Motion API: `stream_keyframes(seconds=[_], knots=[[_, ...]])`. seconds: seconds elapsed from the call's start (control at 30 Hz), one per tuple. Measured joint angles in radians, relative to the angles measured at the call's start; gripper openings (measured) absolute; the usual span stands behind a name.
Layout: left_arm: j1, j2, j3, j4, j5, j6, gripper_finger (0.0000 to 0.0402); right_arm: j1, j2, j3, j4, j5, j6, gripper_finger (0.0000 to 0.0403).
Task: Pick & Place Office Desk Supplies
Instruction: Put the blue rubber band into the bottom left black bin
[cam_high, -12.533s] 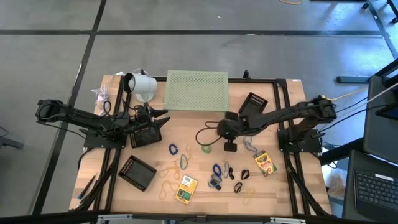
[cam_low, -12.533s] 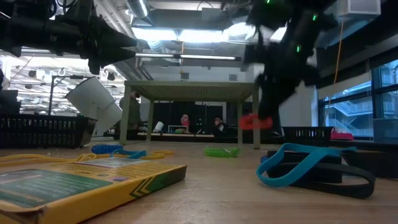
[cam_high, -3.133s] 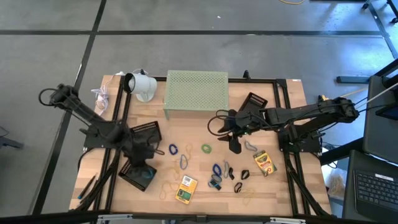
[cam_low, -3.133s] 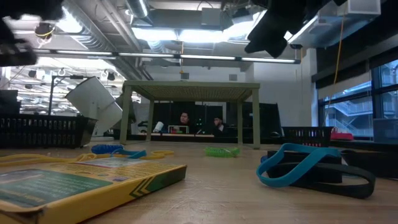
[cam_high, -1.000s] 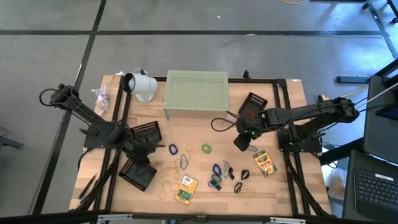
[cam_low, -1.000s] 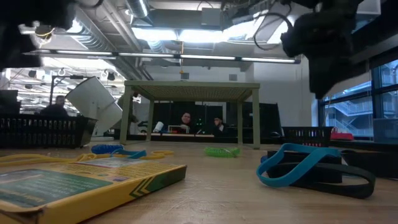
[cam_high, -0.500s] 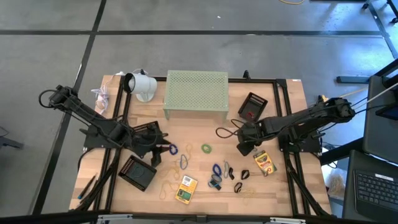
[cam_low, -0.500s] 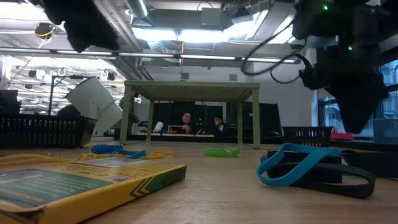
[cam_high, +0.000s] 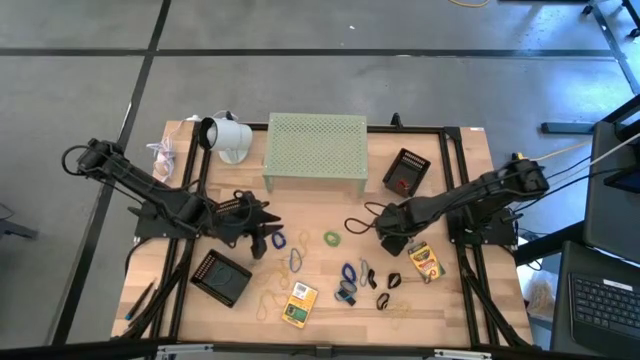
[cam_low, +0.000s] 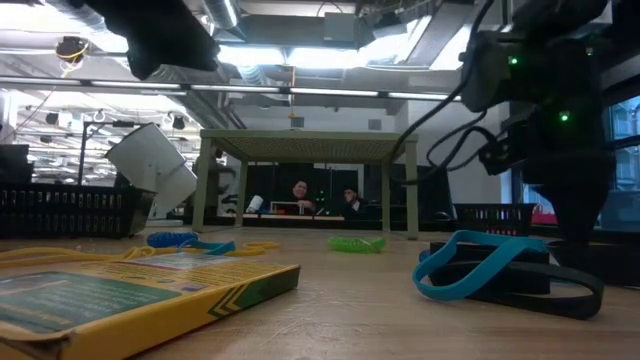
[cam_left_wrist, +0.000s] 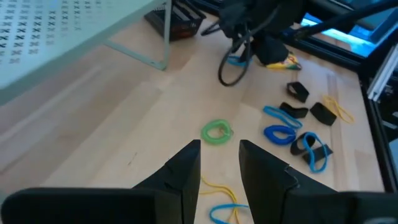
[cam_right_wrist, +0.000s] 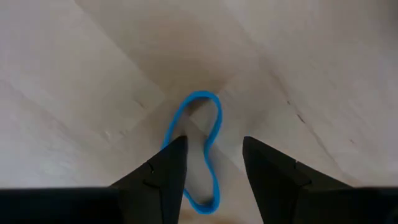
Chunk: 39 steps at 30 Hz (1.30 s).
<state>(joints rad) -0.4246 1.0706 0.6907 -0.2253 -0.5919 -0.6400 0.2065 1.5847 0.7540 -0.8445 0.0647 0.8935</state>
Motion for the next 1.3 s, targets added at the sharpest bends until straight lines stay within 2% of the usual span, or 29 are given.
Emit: stream_keyframes(seconds=[0.13, 0.23, 0.33, 0.5, 0.67, 0.77, 0.9, 1.0, 1.1, 1.2, 1.3], knots=[[0.023, 0.000, 0.000, -0.001, -0.020, 0.000, 0.0102, -0.006, 0.022, 0.005, 0.007, -0.001, -0.062, 0.0159], [0.046, 0.000, 0.000, -0.001, -0.060, 0.022, 0.0103, -0.006, 0.022, 0.004, 0.017, -0.001, -0.098, 0.0141], [0.066, 0.000, 0.000, 0.006, -0.119, 0.042, 0.0104, -0.006, 0.018, 0.001, 0.029, -0.008, -0.136, 0.0102], [0.104, 0.000, 0.000, 0.054, -0.238, 0.085, 0.0101, -0.006, 0.018, 0.001, 0.042, -0.020, -0.218, 0.0017], [0.145, 0.000, 0.000, 0.097, -0.343, 0.089, 0.0102, -0.013, 0.018, 0.009, 0.034, -0.002, -0.315, 0.0012], [0.163, 0.001, 0.000, 0.096, -0.314, 0.111, 0.0109, -0.030, 0.017, 0.029, 0.022, 0.026, -0.364, 0.0005], [0.172, 0.025, 0.000, 0.096, -0.190, 0.190, 0.0127, -0.047, 0.014, 0.069, 0.041, 0.217, -0.378, 0.0003], [0.172, 0.059, 0.000, 0.100, -0.100, 0.240, 0.0143, -0.051, 0.014, 0.126, 0.062, 0.279, -0.353, 0.0002], [0.172, 0.101, 0.000, 0.102, -0.043, 0.259, 0.0157, -0.056, 0.013, 0.185, 0.156, 0.354, -0.370, 0.0001], [0.172, 0.146, 0.000, 0.101, -0.034, 0.261, 0.0166, -0.053, 0.012, 0.249, 0.293, 0.347, -0.448, 0.0001], [0.172, 0.189, 0.000, 0.103, -0.034, 0.265, 0.0168, -0.052, 0.011, 0.301, 0.433, 0.283, -0.548, 0.0001]])
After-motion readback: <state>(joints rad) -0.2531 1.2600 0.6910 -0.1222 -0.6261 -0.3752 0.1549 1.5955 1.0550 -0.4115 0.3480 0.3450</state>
